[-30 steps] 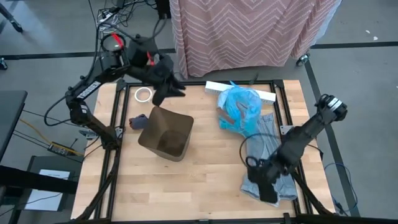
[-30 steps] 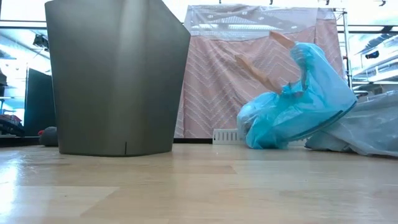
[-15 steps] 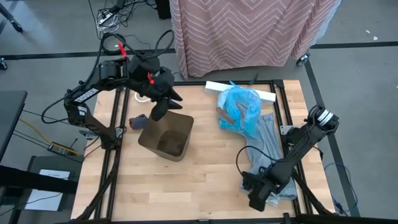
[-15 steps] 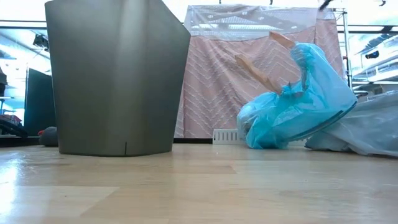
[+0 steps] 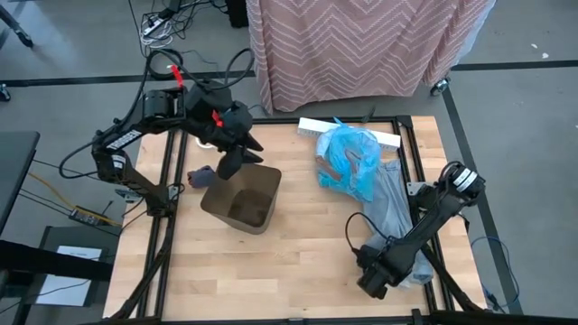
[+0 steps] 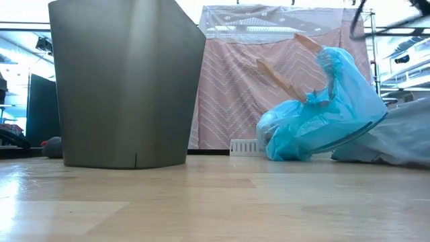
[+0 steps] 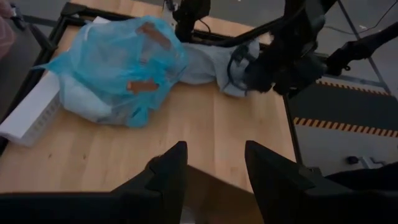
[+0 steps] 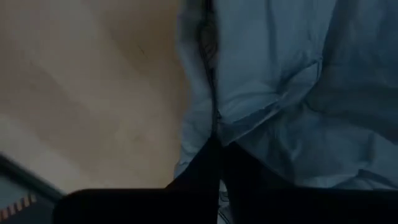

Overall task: Place trash/remove bag and relplace
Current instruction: Put the gray trash bag into the black trash bin

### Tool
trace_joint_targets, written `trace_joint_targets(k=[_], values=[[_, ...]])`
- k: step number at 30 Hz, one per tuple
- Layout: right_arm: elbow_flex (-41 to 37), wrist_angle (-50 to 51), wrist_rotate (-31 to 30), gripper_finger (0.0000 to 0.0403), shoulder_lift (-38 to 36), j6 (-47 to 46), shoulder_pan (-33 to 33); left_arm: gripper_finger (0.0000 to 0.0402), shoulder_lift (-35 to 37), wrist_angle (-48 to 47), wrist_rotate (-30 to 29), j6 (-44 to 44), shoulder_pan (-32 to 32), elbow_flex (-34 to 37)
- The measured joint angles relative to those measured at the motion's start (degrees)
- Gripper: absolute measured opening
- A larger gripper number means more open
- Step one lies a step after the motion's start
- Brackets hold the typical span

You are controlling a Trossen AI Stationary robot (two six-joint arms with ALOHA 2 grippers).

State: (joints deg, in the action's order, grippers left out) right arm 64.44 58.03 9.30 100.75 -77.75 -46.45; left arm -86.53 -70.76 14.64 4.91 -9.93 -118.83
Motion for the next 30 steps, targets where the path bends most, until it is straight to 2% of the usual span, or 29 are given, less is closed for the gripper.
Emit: trace_joint_targets(k=[9, 14, 18, 20, 26, 30], values=[[16.25, 17.07, -5.57, 0.0000, -5.67, 7.24, 3.13, 0.0170, 0.14, -0.54, -0.03, 0.02, 0.31, 0.00], [30.62, 24.25, -12.44, 0.0000, -8.22, 9.78, 5.57, 0.0170, 1.10, 2.08, 2.50, 0.14, 1.05, 0.02], [44.28, 25.35, -15.76, 0.0000, -8.68, 16.63, 7.72, 0.0170, 3.70, 2.78, 1.82, 1.33, 1.09, 0.02], [51.13, 24.18, -16.81, 0.0000, -8.39, 21.81, 8.98, 0.0170, 5.09, 0.91, -1.86, 1.36, 1.05, 0.02], [66.52, 17.66, -21.20, 0.0000, -8.17, 36.11, 14.67, 0.0170, 8.82, -9.65, -24.51, 1.50, 1.05, 0.02], [70.71, 9.95, -21.07, 0.0000, -8.31, 47.91, 20.09, 0.0170, 9.78, -14.16, -29.58, 2.18, 1.06, -0.02]])
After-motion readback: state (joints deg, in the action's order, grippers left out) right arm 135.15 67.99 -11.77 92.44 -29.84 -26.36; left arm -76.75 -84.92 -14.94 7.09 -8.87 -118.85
